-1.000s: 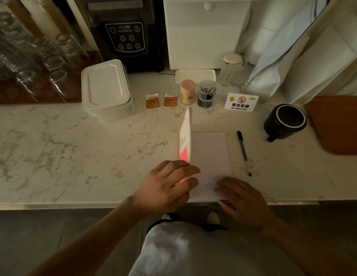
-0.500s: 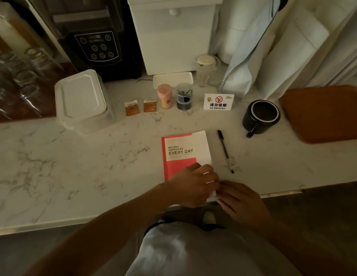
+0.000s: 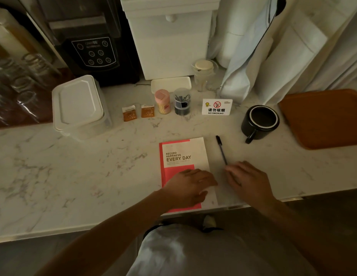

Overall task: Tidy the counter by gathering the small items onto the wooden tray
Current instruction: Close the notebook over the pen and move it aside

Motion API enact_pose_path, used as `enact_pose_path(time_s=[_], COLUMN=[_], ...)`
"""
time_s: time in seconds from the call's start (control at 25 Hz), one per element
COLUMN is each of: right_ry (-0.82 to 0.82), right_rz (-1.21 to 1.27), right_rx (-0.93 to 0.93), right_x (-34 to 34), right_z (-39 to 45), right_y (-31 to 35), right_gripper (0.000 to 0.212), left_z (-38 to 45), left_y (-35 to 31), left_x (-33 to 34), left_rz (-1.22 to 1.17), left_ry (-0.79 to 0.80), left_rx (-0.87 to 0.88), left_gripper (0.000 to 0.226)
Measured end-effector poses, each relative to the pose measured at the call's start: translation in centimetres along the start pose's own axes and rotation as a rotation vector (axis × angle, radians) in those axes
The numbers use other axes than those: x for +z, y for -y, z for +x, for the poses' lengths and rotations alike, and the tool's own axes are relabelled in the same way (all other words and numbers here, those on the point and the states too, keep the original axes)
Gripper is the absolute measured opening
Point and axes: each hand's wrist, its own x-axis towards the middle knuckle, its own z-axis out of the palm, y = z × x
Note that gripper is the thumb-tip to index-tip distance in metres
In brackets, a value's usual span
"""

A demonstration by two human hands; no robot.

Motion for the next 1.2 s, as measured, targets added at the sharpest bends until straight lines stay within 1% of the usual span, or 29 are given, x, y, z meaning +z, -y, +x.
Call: enact_pose_path(time_s=[0.08, 0.16, 0.2, 0.28, 0.36, 0.48, 0.64, 0.76, 0.84, 0.92, 1.08, 1.2], right_ry=[0.081, 0.192, 0.277, 0.448, 0.524, 0.54, 0.514, 0.545, 0.516, 0.425, 0.193, -0.034], right_rz=[-0.048, -0.075, -0.093, -0.163, -0.223, -0.222, -0.096, 0.009, 0.107, 0.258, 0.613, 0.779], right_rx=[0.138, 0.232, 0.265, 0.301, 0.306, 0.318, 0.363, 0.39, 0.396, 0.392, 0.417, 0.468], right_x=[0.0, 0.1, 0.2, 0.3, 0.5, 0.7, 0.5, 0.0, -0.6, -1.1, -1.1, -0.1], right_z=[3.0, 5.7, 7.0, 9.3, 11.0, 12.3, 12.9, 14.1, 15.6, 17.3, 20.5, 21.7], right_y=[-0.8, -1.3, -1.5, -1.5, -1.5, -1.7, -2.0, -1.9, -1.3, -0.3, 2.1, 3.4], right_gripper=[0.028, 0.038, 0.044, 0.051, 0.048, 0.036, 0.032, 0.032, 0.033, 0.033, 0.036, 0.036], left_z=[-0.5, -0.9, -1.0, -1.2, -1.1, -1.1, -0.9, -0.6, -0.5, -0.6, -0.7, -0.7], left_y=[2.0, 4.6, 5.8, 8.1, 9.5, 10.6, 10.8, 10.9, 10.8, 10.5, 10.2, 10.1], left_x=[-1.0, -2.6, -3.3, -4.3, -5.0, -5.2, -5.0, -5.2, -5.1, -4.8, -3.9, -3.6], left_rz=[0.001, 0.049, 0.071, 0.109, 0.131, 0.117, 0.032, -0.031, -0.056, -0.087, -0.15, -0.179], left_ry=[-0.087, -0.116, -0.101, -0.044, 0.041, 0.115, 0.103, 0.087, 0.067, 0.03, -0.06, -0.129], left_rx=[-0.107, -0.295, -0.392, -0.548, -0.648, -0.696, -0.719, -0.74, -0.75, -0.757, -0.777, -0.764], left_gripper=[0.033, 0.033, 0.036, 0.052, 0.068, 0.073, 0.07, 0.069, 0.068, 0.066, 0.062, 0.06])
